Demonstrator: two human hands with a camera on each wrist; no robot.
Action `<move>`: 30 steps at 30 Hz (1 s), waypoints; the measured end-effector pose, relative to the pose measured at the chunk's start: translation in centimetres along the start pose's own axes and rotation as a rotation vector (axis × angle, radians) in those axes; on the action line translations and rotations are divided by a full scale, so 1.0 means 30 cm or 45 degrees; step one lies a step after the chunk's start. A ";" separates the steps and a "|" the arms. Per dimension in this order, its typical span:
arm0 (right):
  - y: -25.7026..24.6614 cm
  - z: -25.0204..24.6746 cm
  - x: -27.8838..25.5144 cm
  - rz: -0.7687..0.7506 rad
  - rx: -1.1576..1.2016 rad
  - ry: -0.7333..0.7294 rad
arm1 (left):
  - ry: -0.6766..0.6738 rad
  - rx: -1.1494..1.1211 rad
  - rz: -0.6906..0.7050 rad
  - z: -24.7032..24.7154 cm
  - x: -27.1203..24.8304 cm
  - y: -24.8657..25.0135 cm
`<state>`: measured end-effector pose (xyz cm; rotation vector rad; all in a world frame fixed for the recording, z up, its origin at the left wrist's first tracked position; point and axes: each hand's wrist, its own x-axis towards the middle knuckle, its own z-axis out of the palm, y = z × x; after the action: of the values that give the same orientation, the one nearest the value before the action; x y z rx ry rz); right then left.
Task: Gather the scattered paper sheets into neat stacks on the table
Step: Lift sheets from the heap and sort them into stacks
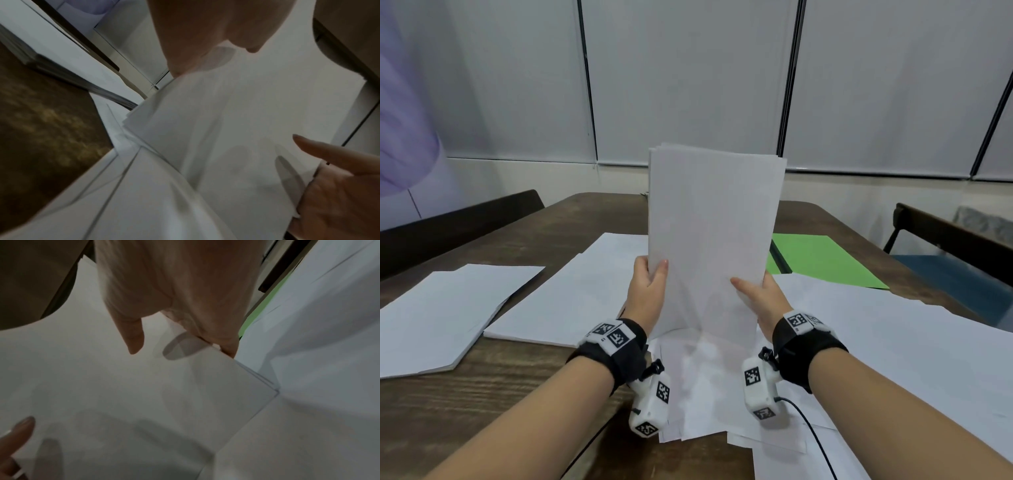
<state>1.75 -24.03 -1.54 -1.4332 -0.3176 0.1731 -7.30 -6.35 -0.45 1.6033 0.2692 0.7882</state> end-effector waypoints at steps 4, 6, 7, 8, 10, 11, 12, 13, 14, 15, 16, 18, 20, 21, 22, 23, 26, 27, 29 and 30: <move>-0.031 -0.010 -0.004 -0.039 -0.021 -0.008 | 0.063 -0.042 0.145 -0.005 0.007 0.053; -0.061 -0.013 -0.004 -0.063 0.012 0.010 | 0.096 -0.072 0.208 -0.015 0.023 0.091; -0.073 -0.013 0.001 -0.068 0.036 0.027 | 0.106 -0.091 0.220 -0.018 0.031 0.109; -0.082 -0.010 0.006 -0.070 0.061 0.046 | 0.107 -0.110 0.217 -0.021 0.037 0.125; -0.086 0.006 0.013 -0.064 0.087 0.058 | 0.088 -0.134 0.196 -0.019 0.040 0.141; -0.081 0.016 0.016 -0.052 0.075 0.055 | 0.075 -0.124 0.186 -0.017 0.036 0.140; -0.076 0.027 0.016 -0.043 0.048 0.058 | 0.063 -0.100 0.168 -0.016 0.030 0.131; -0.069 0.036 0.014 -0.039 0.010 0.068 | 0.047 -0.075 0.140 -0.015 0.022 0.117; -0.056 0.042 0.013 -0.031 -0.024 0.077 | 0.029 -0.047 0.099 -0.015 0.012 0.098; -0.041 0.044 0.012 -0.021 -0.056 0.084 | 0.010 -0.025 0.052 -0.015 0.002 0.077; -0.028 0.047 0.007 -0.010 -0.094 0.088 | -0.001 0.007 0.004 -0.015 -0.008 0.058; -0.005 0.048 -0.003 -0.017 -0.182 0.097 | 0.005 0.083 -0.048 -0.018 -0.028 0.035; -0.006 0.046 -0.012 -0.067 -0.256 0.120 | 0.015 0.141 -0.024 -0.024 -0.031 0.043; -0.016 0.042 -0.012 -0.096 -0.288 0.144 | 0.014 0.149 -0.004 -0.027 -0.027 0.055; -0.033 0.037 -0.014 -0.127 -0.321 0.167 | 0.012 0.152 0.006 -0.030 -0.021 0.071; -0.048 0.031 -0.011 -0.155 -0.351 0.191 | 0.003 0.144 0.008 -0.032 -0.013 0.086; -0.076 0.019 -0.004 -0.145 -0.415 0.240 | -0.044 0.123 -0.046 -0.042 0.017 0.103; -0.074 0.016 -0.002 -0.126 -0.438 0.243 | -0.065 0.128 -0.086 -0.044 0.032 0.089; -0.059 0.006 -0.004 -0.073 -0.466 0.232 | -0.110 0.158 -0.222 -0.043 0.051 0.061; -0.050 -0.003 -0.008 -0.045 -0.492 0.226 | -0.156 0.172 -0.315 -0.042 0.057 0.038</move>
<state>1.45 -24.38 -0.10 -1.8104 -0.2374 -0.0486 -7.11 -4.60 1.21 1.6989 0.4302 0.4885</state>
